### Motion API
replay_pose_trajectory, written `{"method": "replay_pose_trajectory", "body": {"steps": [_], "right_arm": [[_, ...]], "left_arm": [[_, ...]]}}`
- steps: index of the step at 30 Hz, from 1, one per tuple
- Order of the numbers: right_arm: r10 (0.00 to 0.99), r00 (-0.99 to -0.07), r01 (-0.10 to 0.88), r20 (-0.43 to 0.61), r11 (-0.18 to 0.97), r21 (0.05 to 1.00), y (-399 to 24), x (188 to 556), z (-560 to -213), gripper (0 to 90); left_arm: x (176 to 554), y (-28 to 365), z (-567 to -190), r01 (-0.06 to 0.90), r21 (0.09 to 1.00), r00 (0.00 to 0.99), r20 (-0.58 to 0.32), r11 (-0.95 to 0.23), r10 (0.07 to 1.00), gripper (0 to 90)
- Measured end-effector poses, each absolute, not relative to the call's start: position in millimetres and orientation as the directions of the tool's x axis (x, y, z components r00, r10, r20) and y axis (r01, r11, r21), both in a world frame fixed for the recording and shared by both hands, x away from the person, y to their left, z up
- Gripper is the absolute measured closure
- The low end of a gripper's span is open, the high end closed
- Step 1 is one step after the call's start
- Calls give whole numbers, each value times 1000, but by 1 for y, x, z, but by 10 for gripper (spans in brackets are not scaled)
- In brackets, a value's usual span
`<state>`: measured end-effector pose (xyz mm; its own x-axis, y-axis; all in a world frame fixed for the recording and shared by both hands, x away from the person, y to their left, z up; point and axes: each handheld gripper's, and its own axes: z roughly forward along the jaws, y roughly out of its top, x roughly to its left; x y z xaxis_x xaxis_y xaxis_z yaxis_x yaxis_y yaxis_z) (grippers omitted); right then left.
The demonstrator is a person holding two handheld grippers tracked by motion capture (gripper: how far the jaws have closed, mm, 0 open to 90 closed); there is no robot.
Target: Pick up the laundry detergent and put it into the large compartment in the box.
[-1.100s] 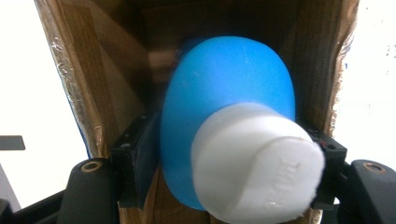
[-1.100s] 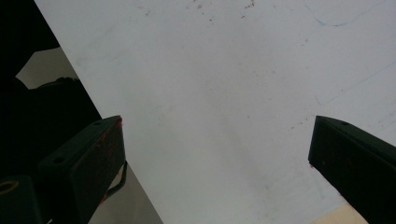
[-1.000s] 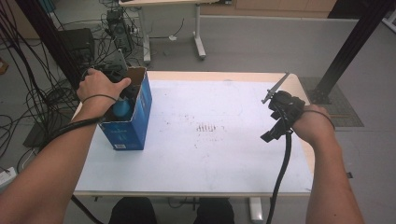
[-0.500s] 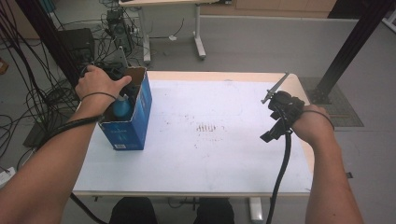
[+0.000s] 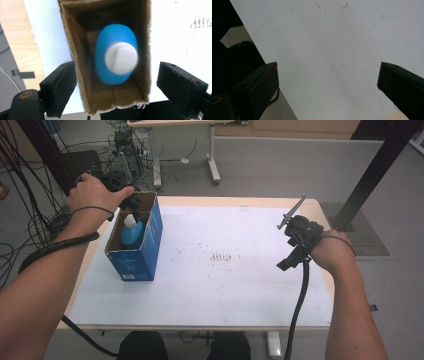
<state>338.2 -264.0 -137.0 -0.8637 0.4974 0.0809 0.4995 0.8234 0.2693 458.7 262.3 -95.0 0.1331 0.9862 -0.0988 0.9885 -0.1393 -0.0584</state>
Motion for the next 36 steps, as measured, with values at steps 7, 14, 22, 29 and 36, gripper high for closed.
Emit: {"method": "replay_pose_trajectory", "body": {"steps": [7, 14, 22, 29, 36], "right_arm": [[495, -865, 497, 78, 827, 263, -261, 341, -136, 36], [490, -869, 490, 73, 832, 261, -256, 343, -134, 36], [487, -871, 487, 71, 834, 260, -254, 345, -133, 36], [491, -868, 492, 72, 832, 258, -255, 345, -135, 37], [488, -869, 490, 76, 833, 256, -253, 346, -136, 37]], "left_arm": [[448, 249, -68, 973, -25, 226, -122, -230, 967, 83], [433, 226, -52, 936, 18, 348, -165, -350, 923, 64], [417, 185, -49, 871, 41, 488, -177, -489, 855, 60], [406, 154, -44, 811, 54, 581, -187, -582, 792, 61], [397, 125, -50, 768, 39, 631, -209, -639, 747, 61]]}}
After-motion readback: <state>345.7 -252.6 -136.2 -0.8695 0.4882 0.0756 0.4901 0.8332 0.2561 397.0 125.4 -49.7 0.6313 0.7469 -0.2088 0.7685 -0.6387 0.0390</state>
